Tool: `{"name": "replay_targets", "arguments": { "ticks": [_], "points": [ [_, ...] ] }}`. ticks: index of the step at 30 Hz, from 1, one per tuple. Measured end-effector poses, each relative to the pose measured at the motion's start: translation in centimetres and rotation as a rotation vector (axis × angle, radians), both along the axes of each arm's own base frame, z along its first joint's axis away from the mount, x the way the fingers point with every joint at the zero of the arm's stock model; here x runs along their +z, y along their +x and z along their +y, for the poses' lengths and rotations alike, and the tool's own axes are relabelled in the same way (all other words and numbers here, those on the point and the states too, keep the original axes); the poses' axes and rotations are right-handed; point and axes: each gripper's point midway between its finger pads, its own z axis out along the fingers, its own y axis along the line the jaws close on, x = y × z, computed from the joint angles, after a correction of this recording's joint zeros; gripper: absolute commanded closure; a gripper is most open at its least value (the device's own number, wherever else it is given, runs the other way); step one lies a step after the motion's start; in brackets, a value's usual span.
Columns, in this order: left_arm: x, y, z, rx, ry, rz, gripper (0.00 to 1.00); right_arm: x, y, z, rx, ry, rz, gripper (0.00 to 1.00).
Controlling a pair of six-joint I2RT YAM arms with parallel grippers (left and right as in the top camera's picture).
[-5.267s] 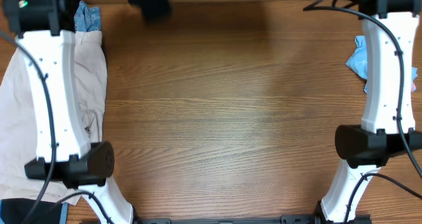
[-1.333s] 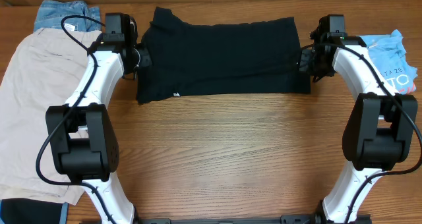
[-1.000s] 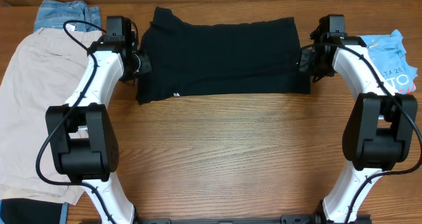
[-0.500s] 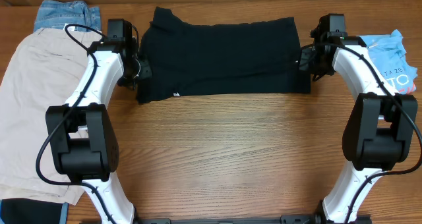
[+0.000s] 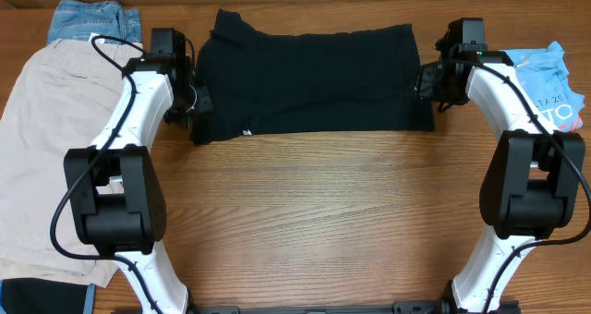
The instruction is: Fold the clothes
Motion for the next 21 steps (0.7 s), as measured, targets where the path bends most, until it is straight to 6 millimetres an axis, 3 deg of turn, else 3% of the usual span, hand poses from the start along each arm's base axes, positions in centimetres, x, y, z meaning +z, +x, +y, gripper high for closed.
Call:
{"name": "replay_targets", "arguments": {
  "ticks": [6, 11, 14, 16, 18, 21],
  "points": [
    [-0.4, -0.9, 0.0, 0.000, 0.000, 0.036, 0.75, -1.1, -3.5, -0.2, -0.008, 0.011, 0.149, 0.35],
    [-2.5, -1.5, 0.0, 0.004, -0.002, 0.036, 0.58, -2.0, -4.6, 0.1, -0.006, 0.025, 0.183, 0.34],
    [-3.8, -2.4, 0.0, 0.007, -0.004, 0.053, 0.57, -3.0, -5.4, 0.2, -0.005, 0.030, 0.205, 0.35],
    [-4.3, -2.9, -0.1, 0.007, -0.005, 0.065, 0.57, -3.8, -6.2, 0.4, -0.003, 0.039, 0.228, 0.41],
    [-4.4, -2.9, -0.1, 0.007, -0.005, 0.062, 0.59, -4.5, -6.9, 0.5, 0.005, 0.044, 0.243, 0.56],
    [-4.5, -2.9, 0.0, 0.008, -0.003, 0.061, 0.70, -4.8, -7.0, 0.5, 0.000, 0.046, 0.244, 0.76]
  ]
}}
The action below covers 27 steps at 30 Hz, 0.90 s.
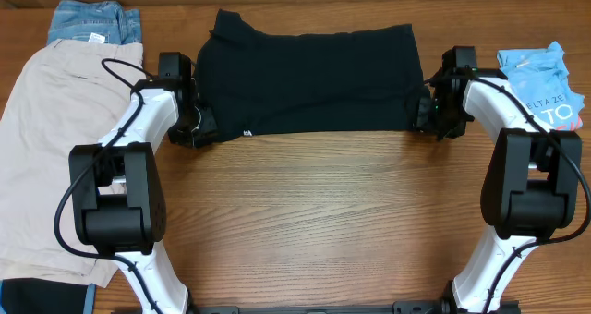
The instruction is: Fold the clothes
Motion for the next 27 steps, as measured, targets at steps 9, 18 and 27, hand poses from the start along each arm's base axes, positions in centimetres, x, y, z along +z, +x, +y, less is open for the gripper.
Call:
{"name": "replay_targets", "arguments": {
  "ticks": [9, 18, 27],
  "points": [
    [-0.1, -0.1, 0.1, 0.003, 0.006, 0.003, 0.96, -0.1, 0.1, 0.4, 0.001, 0.023, -0.007, 0.96],
    [-0.3, -1.2, 0.7, 0.005, 0.057, 0.048, 0.96, -0.1, -0.5, 0.4, -0.001, 0.022, 0.020, 0.96],
    [-0.3, -6.8, 1.9, 0.008, 0.132, 0.277, 0.96, -0.1, -5.3, -0.2, -0.026, -0.014, 0.218, 0.96]
  ]
}}
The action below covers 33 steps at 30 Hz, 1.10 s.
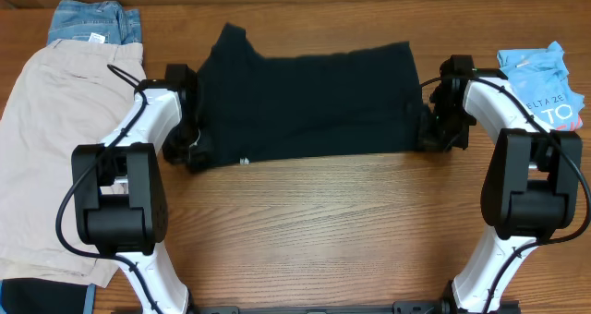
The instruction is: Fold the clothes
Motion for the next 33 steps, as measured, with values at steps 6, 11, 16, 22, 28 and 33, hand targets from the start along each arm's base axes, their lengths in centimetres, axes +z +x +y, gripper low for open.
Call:
{"name": "replay_targets", "arguments": {
  "ticks": [6, 11, 16, 22, 28, 33],
  "points": [
    [0.2, -3.8, 1.1, 0.041, 0.065, 0.144, 0.96, 0.4, -4.4, 0.0, -0.025, -0.011, 0.179, 0.96],
    [0.4, -4.2, 1.6, 0.055, 0.076, 0.162, 0.96, 1.1, -6.5, 0.0, -0.050, -0.019, 0.269, 0.96],
    [0.4, -4.3, 1.7, 0.056, 0.076, 0.167, 0.96, 1.8, -8.3, 0.0, -0.062, -0.026, 0.350, 0.96],
    [0.3, -4.1, 1.7, 0.043, 0.073, 0.159, 0.96, 2.8, -10.1, 0.0, -0.062, -0.027, 0.431, 0.96],
    [0.3, -4.1, 1.7, 0.037, 0.071, 0.158, 0.96, 2.7, -10.0, -0.2, -0.047, -0.032, 0.427, 0.76],
    [0.4, -4.0, 1.4, 0.000, 0.043, 0.156, 0.93, 2.2, -9.1, -0.7, -0.046, -0.047, 0.384, 0.75]
  ]
}}
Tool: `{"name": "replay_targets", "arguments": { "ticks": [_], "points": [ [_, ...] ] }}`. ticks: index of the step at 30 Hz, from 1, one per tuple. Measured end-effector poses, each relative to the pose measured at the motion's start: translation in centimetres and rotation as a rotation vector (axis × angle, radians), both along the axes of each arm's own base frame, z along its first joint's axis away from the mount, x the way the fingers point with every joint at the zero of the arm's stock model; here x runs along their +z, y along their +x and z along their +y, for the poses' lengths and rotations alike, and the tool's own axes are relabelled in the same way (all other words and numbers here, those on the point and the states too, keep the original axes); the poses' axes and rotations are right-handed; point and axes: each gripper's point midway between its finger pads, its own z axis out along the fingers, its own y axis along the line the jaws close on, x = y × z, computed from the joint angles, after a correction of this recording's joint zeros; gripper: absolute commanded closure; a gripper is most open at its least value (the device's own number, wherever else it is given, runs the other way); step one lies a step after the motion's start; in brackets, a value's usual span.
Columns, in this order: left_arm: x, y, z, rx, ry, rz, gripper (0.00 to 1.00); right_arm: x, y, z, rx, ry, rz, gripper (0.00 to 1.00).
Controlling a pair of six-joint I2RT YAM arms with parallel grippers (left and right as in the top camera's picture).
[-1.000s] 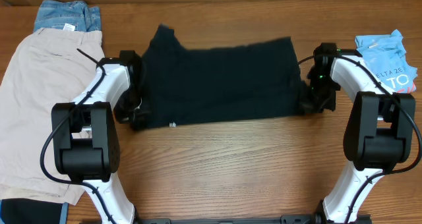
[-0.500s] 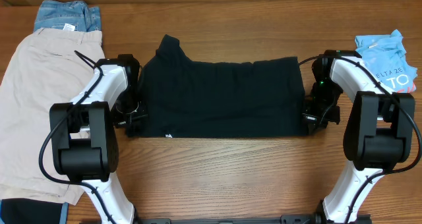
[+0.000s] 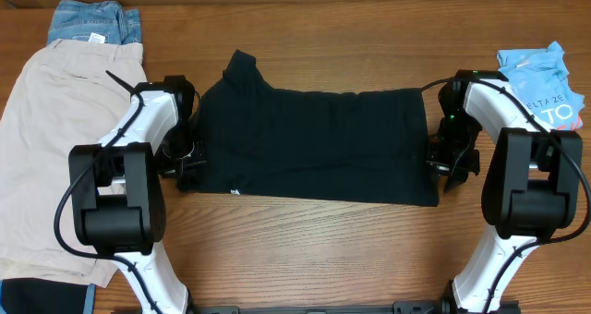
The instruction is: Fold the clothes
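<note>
A black shirt (image 3: 314,143) lies folded flat across the middle of the wooden table (image 3: 314,249), one sleeve poking up at its far left. My left gripper (image 3: 192,164) sits at the shirt's near left edge, shut on the cloth. At the near right corner my right gripper (image 3: 440,166) is shut on the shirt too. Both sets of fingertips are partly hidden by the arms and dark fabric.
A beige garment (image 3: 46,148) is spread along the left side, with folded blue jeans (image 3: 92,23) behind it. A light blue printed shirt (image 3: 545,83) lies at the right edge. Dark cloth shows at the bottom left corner (image 3: 37,295).
Both grippers have come toward the near edge of the table with the black shirt in them. The shirt now lies lower on the table, its near edge further forward.
At first both grippers were at the shirt's side edges near the back of the table. Then they stood lower, at its near corners. Then the shirt had shifted forward with them, and now it lies around the table's middle, still held.
</note>
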Motion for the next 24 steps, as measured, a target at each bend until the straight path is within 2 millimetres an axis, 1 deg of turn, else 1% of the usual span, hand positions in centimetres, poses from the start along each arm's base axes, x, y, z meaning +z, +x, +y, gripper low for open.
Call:
{"name": "replay_targets", "arguments": {
  "ticks": [1, 2, 3, 8, 12, 14, 15, 16, 17, 18, 19, 22, 23, 24],
  "points": [
    [0.1, 0.1, 0.0, -0.005, -0.004, -0.006, 0.90, -0.1, 0.2, 0.0, 0.001, -0.001, -0.011, 0.74],
    [0.3, 0.3, -0.1, -0.009, -0.007, -0.016, 0.83, -0.3, 0.5, -0.1, 0.002, -0.003, -0.023, 0.72],
    [0.6, 0.4, -0.1, -0.015, -0.010, -0.026, 0.80, -0.4, 0.7, -0.1, 0.002, -0.004, -0.033, 0.71],
    [2.7, 0.9, -0.3, -0.025, -0.021, -0.091, 0.77, -0.7, 1.5, -0.1, 0.001, -0.004, -0.070, 0.72],
    [4.2, 0.4, -0.4, -0.024, -0.029, -0.109, 0.76, -0.8, 1.9, -0.1, 0.001, -0.005, -0.082, 0.72],
    [4.8, 0.3, -0.5, -0.023, -0.033, -0.117, 0.75, -0.5, 2.5, -0.2, 0.001, -0.007, -0.100, 0.73],
    [5.1, 0.5, -0.5, -0.023, -0.034, -0.134, 0.73, -0.3, 2.9, -0.2, 0.001, -0.008, -0.114, 0.72],
    [5.4, 1.0, -0.5, -0.023, -0.034, -0.164, 0.69, 0.0, 3.5, -0.2, 0.001, -0.009, -0.132, 0.73],
    [5.7, 1.7, -0.5, -0.023, -0.034, -0.202, 0.61, 0.3, 4.1, -0.3, 0.001, -0.010, -0.149, 0.72],
    [6.2, 2.6, -0.5, -0.024, -0.033, -0.252, 0.51, 0.7, 4.8, -0.3, 0.001, -0.011, -0.169, 0.72],
    [6.7, 3.9, -0.6, -0.025, -0.034, -0.318, 0.43, 1.0, 5.5, -0.4, 0.001, -0.013, -0.191, 0.72],
    [9.0, 8.6, -1.0, -0.060, -0.057, -0.546, 0.41, 2.4, 7.9, -0.5, 0.000, -0.018, -0.272, 0.71],
    [9.9, 10.3, -1.2, -0.083, -0.068, -0.624, 0.41, 3.0, 8.8, -0.5, 0.000, -0.016, -0.305, 0.68],
    [10.7, 11.9, -1.5, -0.104, -0.080, -0.699, 0.38, 3.4, 9.6, -0.5, -0.001, -0.013, -0.331, 0.67]
  ]
}}
